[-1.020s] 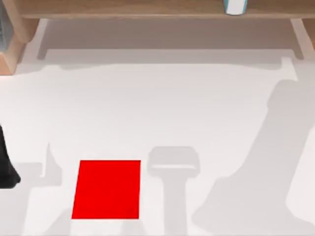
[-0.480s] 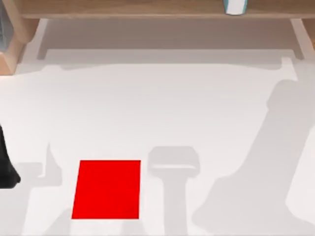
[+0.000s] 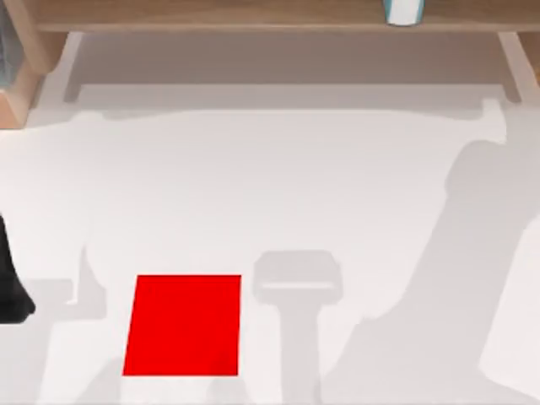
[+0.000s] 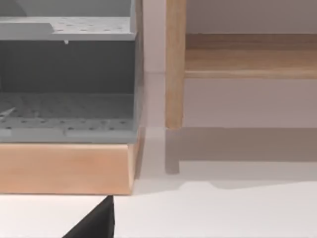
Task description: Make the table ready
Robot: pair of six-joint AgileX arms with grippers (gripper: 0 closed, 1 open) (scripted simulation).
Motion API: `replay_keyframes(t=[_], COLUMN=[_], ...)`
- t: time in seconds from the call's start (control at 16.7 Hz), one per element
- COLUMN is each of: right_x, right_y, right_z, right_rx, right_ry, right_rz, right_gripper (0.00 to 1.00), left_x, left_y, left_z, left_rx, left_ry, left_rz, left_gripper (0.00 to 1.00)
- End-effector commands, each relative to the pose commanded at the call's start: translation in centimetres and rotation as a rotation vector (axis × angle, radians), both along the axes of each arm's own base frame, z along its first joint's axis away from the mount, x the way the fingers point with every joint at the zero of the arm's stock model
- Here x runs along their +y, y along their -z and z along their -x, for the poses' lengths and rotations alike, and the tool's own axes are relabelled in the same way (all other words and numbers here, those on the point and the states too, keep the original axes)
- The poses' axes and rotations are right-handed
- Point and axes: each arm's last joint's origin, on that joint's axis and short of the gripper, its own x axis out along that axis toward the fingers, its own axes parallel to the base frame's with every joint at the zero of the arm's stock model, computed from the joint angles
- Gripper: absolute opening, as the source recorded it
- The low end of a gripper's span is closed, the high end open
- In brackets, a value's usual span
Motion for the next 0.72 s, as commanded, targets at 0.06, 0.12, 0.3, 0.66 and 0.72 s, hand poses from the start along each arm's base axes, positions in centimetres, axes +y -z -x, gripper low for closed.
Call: replay_keyframes(t=[0.06,0.12,0.3,0.66,0.72], right_x=[0.2,0.5,4.4,17.9,20.2], right_y=[-1.5,-3.2,-8.3,-10.5,-9.8], right_z=[0.3,0.7,1.3,1.3,1.1], right_rx=[-0.009,-0.023,-0.076,-0.027,-0.009], right_ry=[-0.018,-0.041,-0.182,-0.636,-0.710], right_rz=[0.005,0.011,0.017,-0.075,-0.095], right_gripper=[0.00,0.00,0.00,0.00,0.00], left_x=[0.0,0.0,0.0,0.0,0.0], left_y=[0.0,0.0,0.0,0.0,0.0], left_z=[0.0,0.0,0.0,0.0,0.0], left_rx=[0.000,0.000,0.000,0.000,0.000], left_ry=[0.000,0.000,0.000,0.000,0.000], left_rz=[0.000,0.000,0.000,0.000,0.000], left_gripper=[1.00,1.00,1.00,1.00,1.00])
